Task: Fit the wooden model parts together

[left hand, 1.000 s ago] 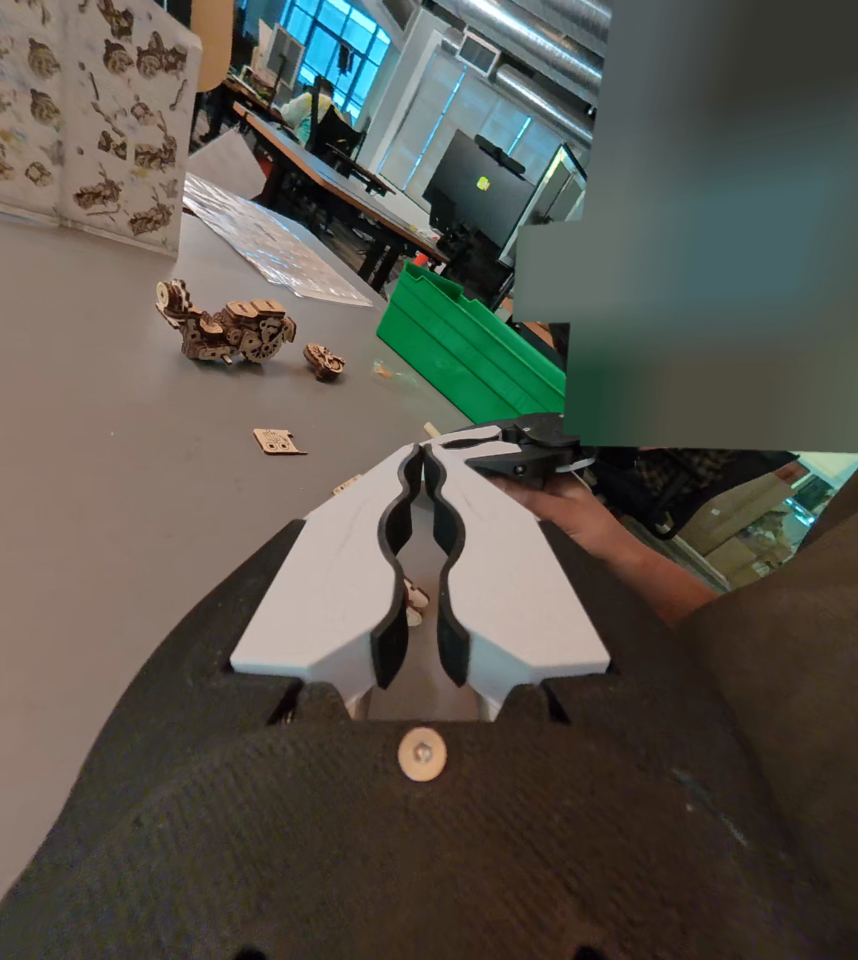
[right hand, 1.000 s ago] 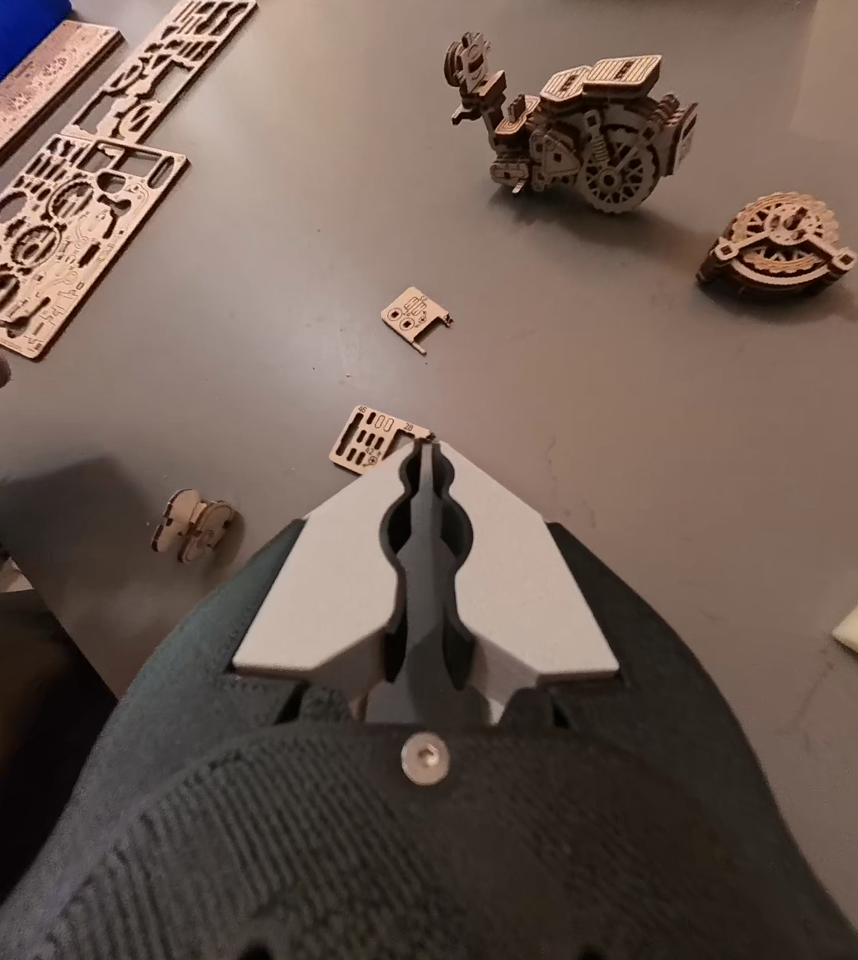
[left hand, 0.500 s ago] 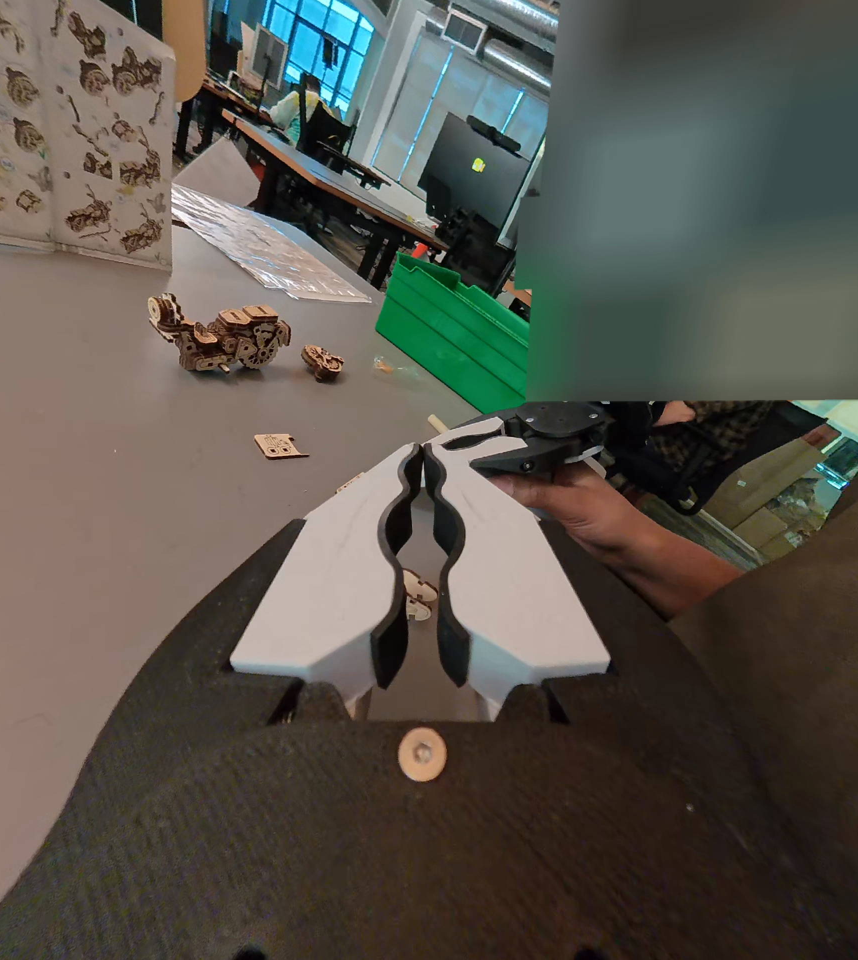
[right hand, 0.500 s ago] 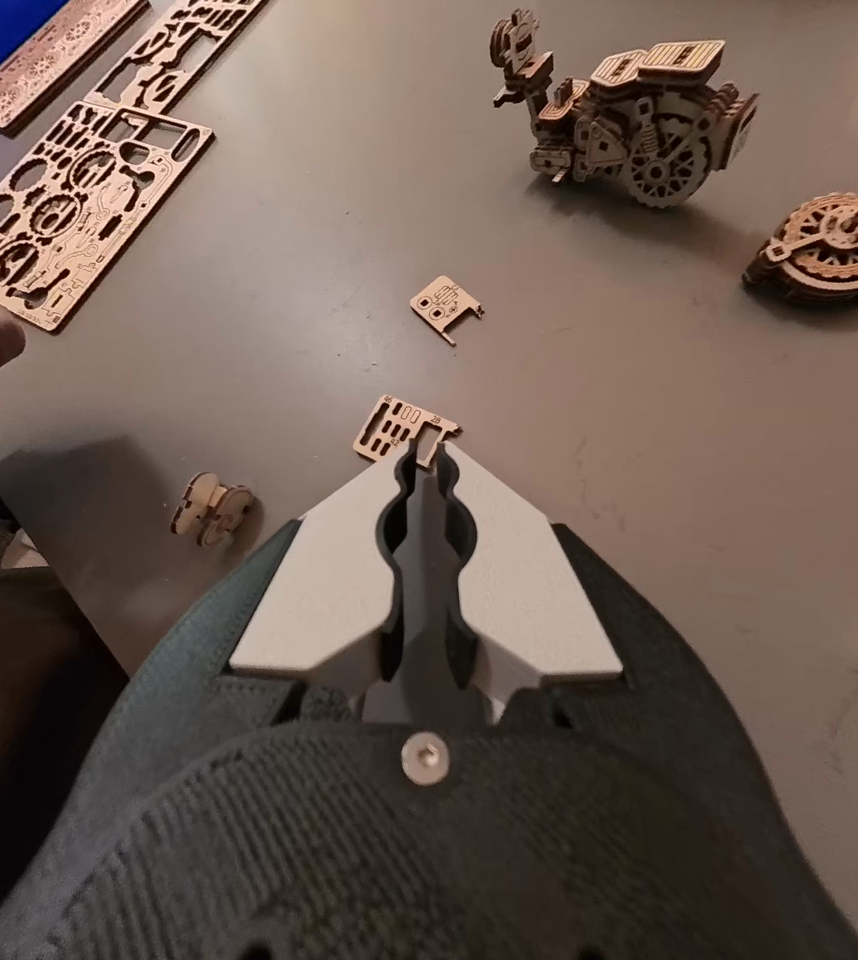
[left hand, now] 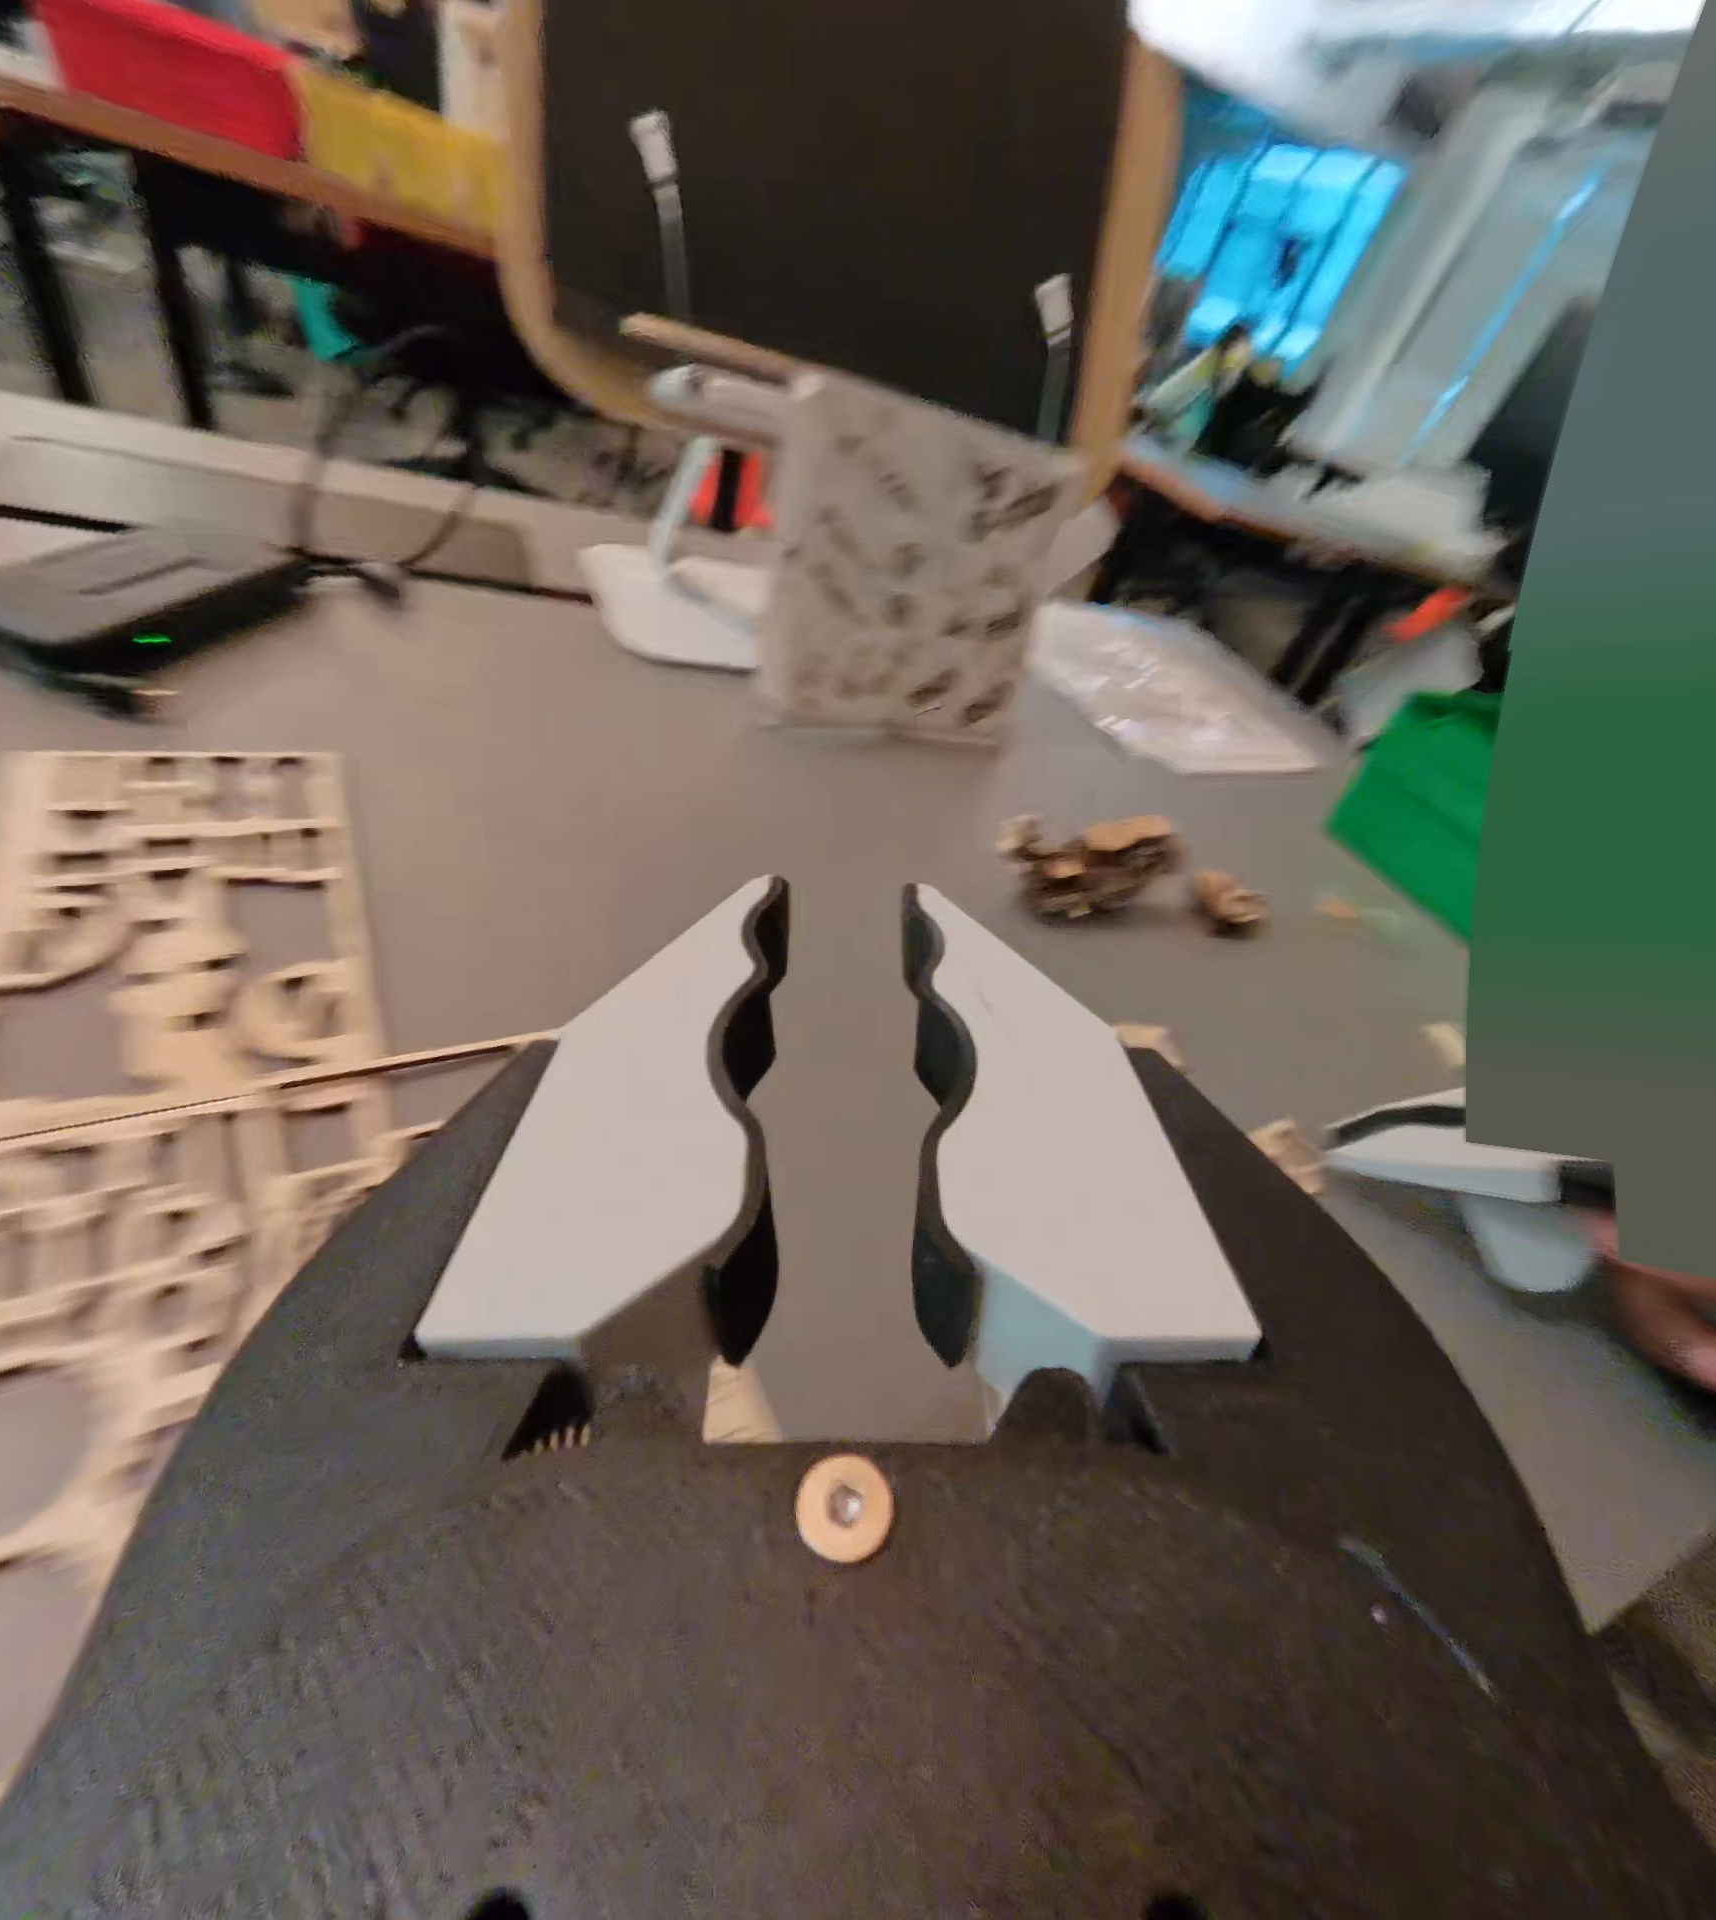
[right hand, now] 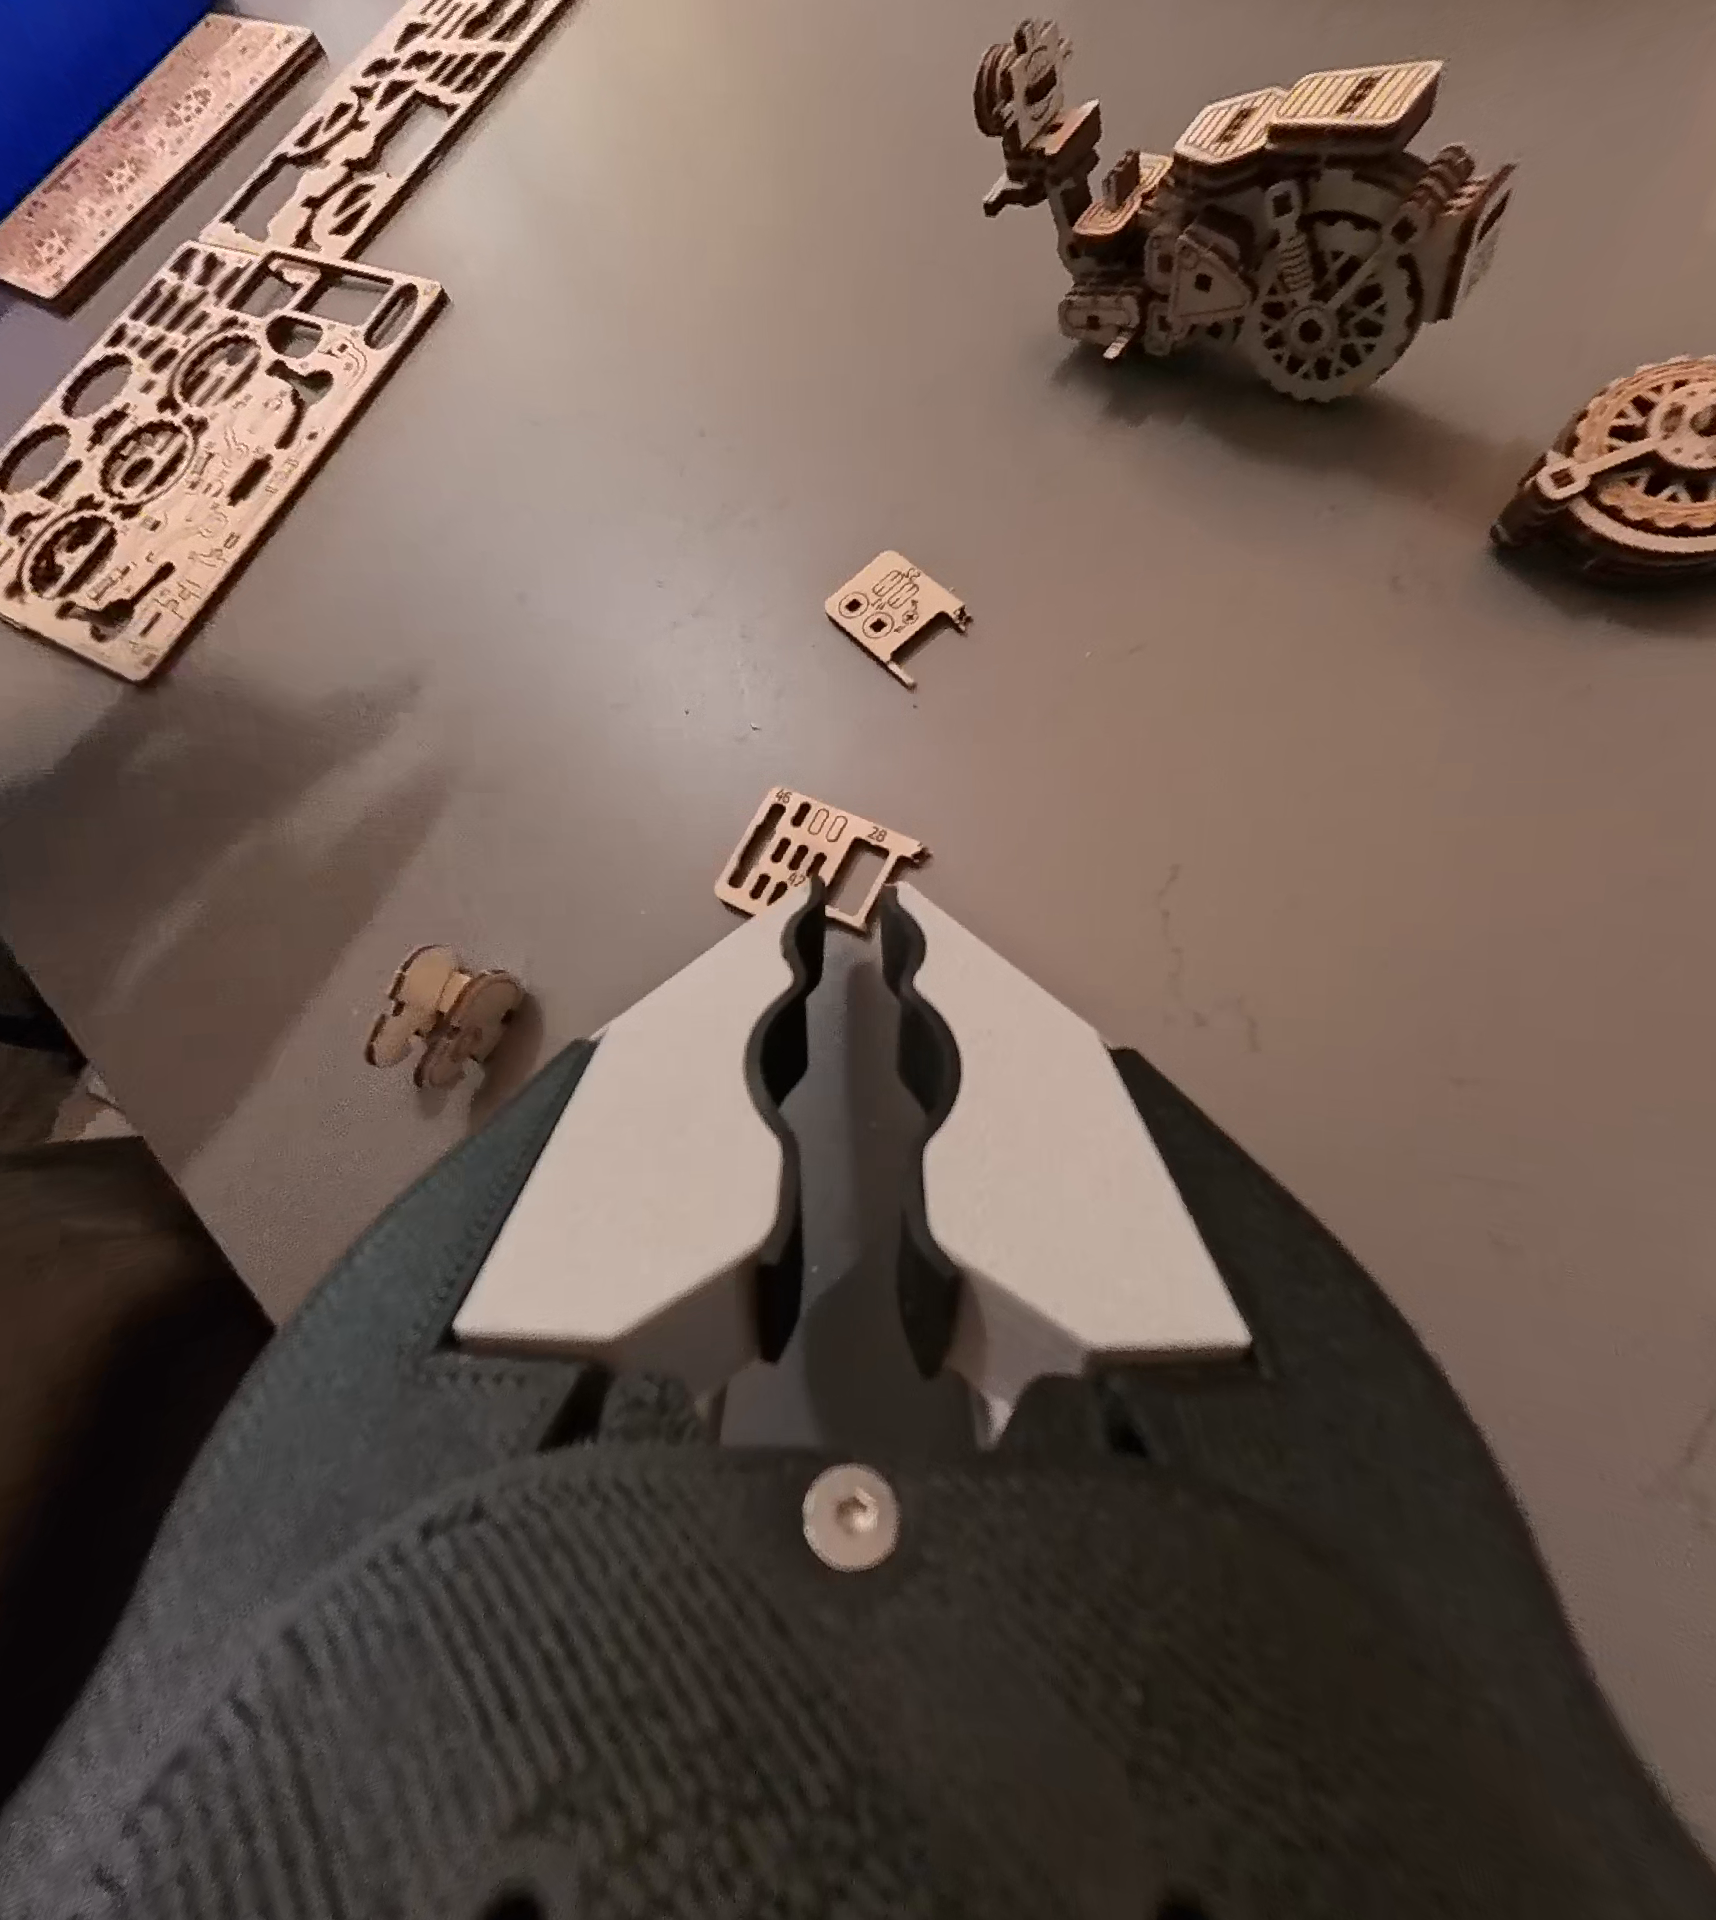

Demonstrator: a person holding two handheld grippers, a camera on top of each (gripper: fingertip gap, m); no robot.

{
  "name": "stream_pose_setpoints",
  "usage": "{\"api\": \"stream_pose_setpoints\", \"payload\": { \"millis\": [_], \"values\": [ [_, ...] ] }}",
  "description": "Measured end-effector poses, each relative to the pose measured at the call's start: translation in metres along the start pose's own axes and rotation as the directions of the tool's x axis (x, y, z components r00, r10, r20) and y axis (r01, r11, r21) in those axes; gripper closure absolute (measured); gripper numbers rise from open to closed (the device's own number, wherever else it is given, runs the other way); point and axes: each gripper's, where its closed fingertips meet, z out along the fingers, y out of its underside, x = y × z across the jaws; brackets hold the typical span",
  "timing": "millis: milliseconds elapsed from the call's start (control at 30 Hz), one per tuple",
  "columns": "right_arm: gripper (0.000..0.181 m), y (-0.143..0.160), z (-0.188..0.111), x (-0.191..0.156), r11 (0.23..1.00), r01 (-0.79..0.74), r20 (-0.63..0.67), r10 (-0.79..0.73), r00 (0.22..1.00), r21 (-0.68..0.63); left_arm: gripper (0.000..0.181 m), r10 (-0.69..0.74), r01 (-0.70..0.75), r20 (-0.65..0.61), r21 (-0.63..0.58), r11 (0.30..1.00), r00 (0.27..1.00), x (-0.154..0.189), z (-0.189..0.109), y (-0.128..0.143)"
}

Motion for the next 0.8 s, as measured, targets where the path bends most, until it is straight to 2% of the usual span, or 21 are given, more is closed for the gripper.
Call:
{"api": "stream_pose_setpoints", "payload": {
  "millis": [67,133,200,300,433,600,667,800],
  "values": [
    [0.172,-0.001,-0.001,0.000,1.000,-0.010,0.006,0.010,1.000,0.008,0.150,0.064,-0.050,0.126,-0.112,0.992,0.990,-0.042,-0.010,0.002],
    [0.172,0.000,-0.001,0.000,1.000,-0.015,0.012,0.015,1.000,0.004,0.135,0.126,-0.054,0.231,-0.295,0.954,0.965,-0.077,-0.026,0.020],
    [0.172,0.000,-0.001,-0.001,1.000,-0.014,0.015,0.014,1.000,0.003,0.123,0.179,-0.037,0.271,-0.459,0.888,0.946,-0.092,-0.044,0.047],
    [0.172,-0.001,-0.001,-0.001,1.000,-0.009,0.017,0.009,1.000,0.007,0.126,0.280,-0.046,0.292,-0.612,0.789,0.914,-0.099,-0.067,0.083],
    [0.172,0.000,-0.002,-0.003,1.000,-0.009,0.024,0.009,1.000,0.007,0.139,0.387,-0.070,0.303,-0.704,0.707,0.871,-0.106,-0.077,0.112],
    [0.172,0.001,-0.005,-0.005,1.000,-0.013,0.029,0.013,0.999,0.015,0.149,0.354,-0.065,0.274,-0.702,0.709,0.894,-0.105,-0.073,0.114],
    [0.172,0.001,-0.006,-0.006,1.000,-0.013,0.029,0.013,0.999,0.018,0.169,0.346,-0.073,0.266,-0.690,0.720,0.900,-0.103,-0.070,0.113],
    [0.173,-0.001,-0.007,-0.007,0.999,-0.006,0.027,0.005,1.000,0.034,0.169,0.338,-0.109,0.260,-0.626,0.772,0.904,-0.097,-0.066,0.100]
  ]
}}
